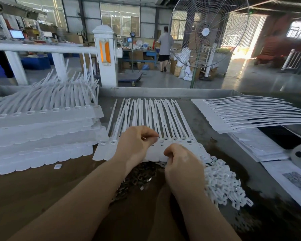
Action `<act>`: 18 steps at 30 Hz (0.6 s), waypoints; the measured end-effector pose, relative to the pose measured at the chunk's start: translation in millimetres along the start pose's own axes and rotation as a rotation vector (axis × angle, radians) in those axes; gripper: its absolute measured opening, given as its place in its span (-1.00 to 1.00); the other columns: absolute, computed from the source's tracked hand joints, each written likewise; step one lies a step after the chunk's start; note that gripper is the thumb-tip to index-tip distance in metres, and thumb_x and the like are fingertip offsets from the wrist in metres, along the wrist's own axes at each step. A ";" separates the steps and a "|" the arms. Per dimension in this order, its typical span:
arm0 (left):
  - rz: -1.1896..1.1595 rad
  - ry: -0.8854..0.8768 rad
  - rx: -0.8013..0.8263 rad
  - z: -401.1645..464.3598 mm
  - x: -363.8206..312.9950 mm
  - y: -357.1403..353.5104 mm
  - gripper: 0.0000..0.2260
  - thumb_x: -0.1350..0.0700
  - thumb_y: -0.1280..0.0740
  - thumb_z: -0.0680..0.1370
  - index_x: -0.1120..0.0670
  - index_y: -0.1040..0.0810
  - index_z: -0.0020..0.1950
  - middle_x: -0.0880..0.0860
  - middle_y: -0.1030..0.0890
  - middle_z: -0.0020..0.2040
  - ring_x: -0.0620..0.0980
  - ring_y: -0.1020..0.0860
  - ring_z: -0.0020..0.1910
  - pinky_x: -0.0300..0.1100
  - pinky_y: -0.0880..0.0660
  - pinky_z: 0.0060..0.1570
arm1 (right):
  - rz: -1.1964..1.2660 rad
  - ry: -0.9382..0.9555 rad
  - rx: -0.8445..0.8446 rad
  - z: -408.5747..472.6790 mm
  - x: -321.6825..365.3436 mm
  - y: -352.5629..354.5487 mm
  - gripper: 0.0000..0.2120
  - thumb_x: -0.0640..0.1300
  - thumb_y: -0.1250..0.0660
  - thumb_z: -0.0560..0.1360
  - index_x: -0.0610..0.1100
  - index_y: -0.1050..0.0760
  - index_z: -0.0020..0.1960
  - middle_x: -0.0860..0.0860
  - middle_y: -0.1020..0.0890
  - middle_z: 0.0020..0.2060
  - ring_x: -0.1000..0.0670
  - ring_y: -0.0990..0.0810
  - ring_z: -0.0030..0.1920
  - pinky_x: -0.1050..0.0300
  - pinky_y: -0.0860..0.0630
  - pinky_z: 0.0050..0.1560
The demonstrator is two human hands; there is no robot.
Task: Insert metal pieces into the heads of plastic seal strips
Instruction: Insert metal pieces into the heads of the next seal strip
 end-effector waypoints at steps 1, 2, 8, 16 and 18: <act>-0.037 0.012 0.031 4.4 -2.7 -2.9 -0.91 0.14 -0.40 0.50 -0.01 -0.65 -0.04 -0.18 -0.62 -0.15 -0.27 -0.56 -0.11 -0.43 -0.42 -0.05 | 0.000 0.004 0.001 0.4 0.5 -0.1 -0.81 -0.32 -0.22 0.45 -0.14 -0.55 -0.03 -0.01 -0.62 -0.13 -0.06 -0.55 -0.09 0.09 -0.41 -0.07; -0.065 0.024 0.058 9.0 -5.4 -6.2 -0.92 0.15 -0.41 0.49 -0.01 -0.66 -0.06 -0.18 -0.63 -0.16 -0.28 -0.56 -0.11 -0.43 -0.42 -0.04 | 0.004 0.008 0.002 0.5 0.9 -0.1 -0.82 -0.32 -0.23 0.45 -0.15 -0.55 -0.03 -0.02 -0.62 -0.14 -0.06 -0.54 -0.10 0.09 -0.41 -0.08; -0.156 0.092 0.147 34.1 -16.3 -29.5 -0.93 0.19 -0.45 0.45 0.02 -0.65 -0.16 -0.07 -0.66 -0.14 -0.17 -0.59 -0.10 -0.32 -0.49 -0.10 | 0.050 0.013 -0.071 -0.7 2.6 3.3 -0.84 -0.35 -0.24 0.37 -0.18 -0.56 -0.15 -0.04 -0.62 -0.28 -0.09 -0.56 -0.26 0.10 -0.42 -0.21; -0.091 0.119 0.267 57.3 -21.1 -59.2 -0.93 0.19 -0.44 0.45 0.11 -0.68 -0.08 -0.03 -0.64 -0.15 -0.11 -0.57 -0.11 -0.35 -0.44 -0.19 | 0.049 -0.002 -0.146 0.6 7.0 7.7 -0.78 -0.26 -0.16 0.30 -0.17 -0.58 -0.22 -0.02 -0.63 -0.36 -0.06 -0.59 -0.37 0.11 -0.46 -0.32; -0.091 0.121 0.285 60.7 -22.0 -64.0 -0.92 0.20 -0.44 0.45 0.12 -0.68 -0.07 -0.03 -0.63 -0.15 -0.10 -0.57 -0.10 -0.30 -0.45 -0.14 | 0.033 -0.020 -0.143 1.0 7.2 7.5 -0.80 -0.25 -0.17 0.29 -0.15 -0.57 -0.23 -0.01 -0.61 -0.38 -0.05 -0.56 -0.39 0.15 -0.39 -0.35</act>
Point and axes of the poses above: each hand's wrist, its own z-axis towards the middle knuckle, its own y-axis out of the back of the hand, x = y × z, the point moved 4 cm from there along z, towards the middle knuckle
